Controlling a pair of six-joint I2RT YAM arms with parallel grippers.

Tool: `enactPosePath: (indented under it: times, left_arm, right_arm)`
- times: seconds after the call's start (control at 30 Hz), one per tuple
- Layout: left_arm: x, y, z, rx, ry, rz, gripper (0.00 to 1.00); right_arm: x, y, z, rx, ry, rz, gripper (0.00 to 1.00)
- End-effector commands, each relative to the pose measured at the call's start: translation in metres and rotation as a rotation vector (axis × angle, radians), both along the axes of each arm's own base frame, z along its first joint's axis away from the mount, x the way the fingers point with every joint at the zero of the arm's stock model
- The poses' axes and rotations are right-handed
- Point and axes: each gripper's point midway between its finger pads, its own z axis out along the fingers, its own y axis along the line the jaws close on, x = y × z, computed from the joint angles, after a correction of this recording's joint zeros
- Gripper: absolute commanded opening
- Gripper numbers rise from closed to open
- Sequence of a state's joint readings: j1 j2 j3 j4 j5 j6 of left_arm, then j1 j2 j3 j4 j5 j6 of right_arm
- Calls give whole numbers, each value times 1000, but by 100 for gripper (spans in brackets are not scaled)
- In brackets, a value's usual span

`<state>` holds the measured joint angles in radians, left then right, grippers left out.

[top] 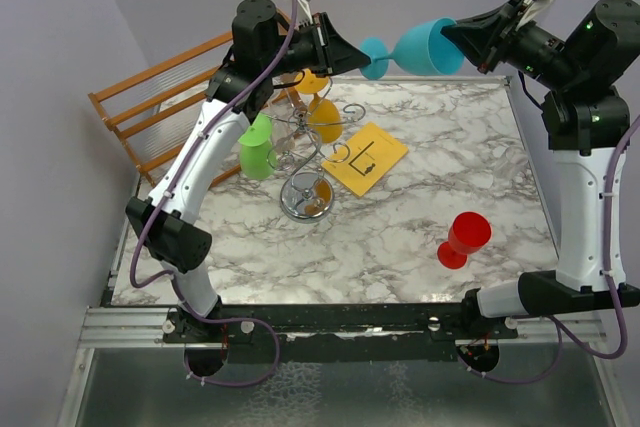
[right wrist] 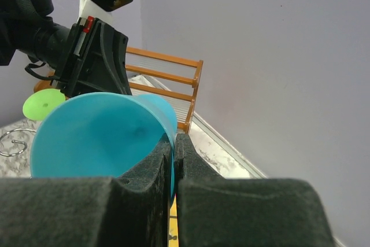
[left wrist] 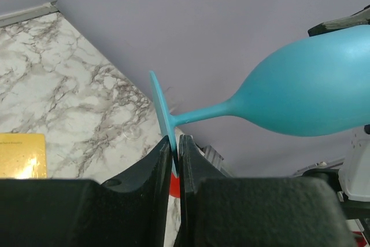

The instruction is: Place the wine glass upside down on the wine glass rack

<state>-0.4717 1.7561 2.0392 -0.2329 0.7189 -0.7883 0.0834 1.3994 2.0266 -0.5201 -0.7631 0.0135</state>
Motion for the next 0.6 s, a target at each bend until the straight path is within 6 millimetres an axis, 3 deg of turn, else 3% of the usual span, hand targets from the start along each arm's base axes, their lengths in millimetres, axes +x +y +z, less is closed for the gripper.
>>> enactPosePath:
  times: [0.0, 0.13, 0.2, 0.4, 0.57]
  left_arm:
    - [-3, -6, 0, -19, 6, -47, 11]
    - [-4, -6, 2, -17, -22, -52, 0]
    - [-3, -4, 6, -11, -49, -44, 0]
    - [-2, 8, 22, 12, -147, 4, 0]
    - [4, 31, 40, 54, -243, 108, 0]
  right_arm:
    - [-15, 3, 12, -4, -57, 33, 1]
    - [-15, 3, 9, -17, -58, 32, 1]
    - [-15, 3, 6, -26, -58, 31, 3]
    - [-17, 1, -1, -64, -63, 30, 24]
    - [-17, -5, -3, -100, -78, -9, 40]
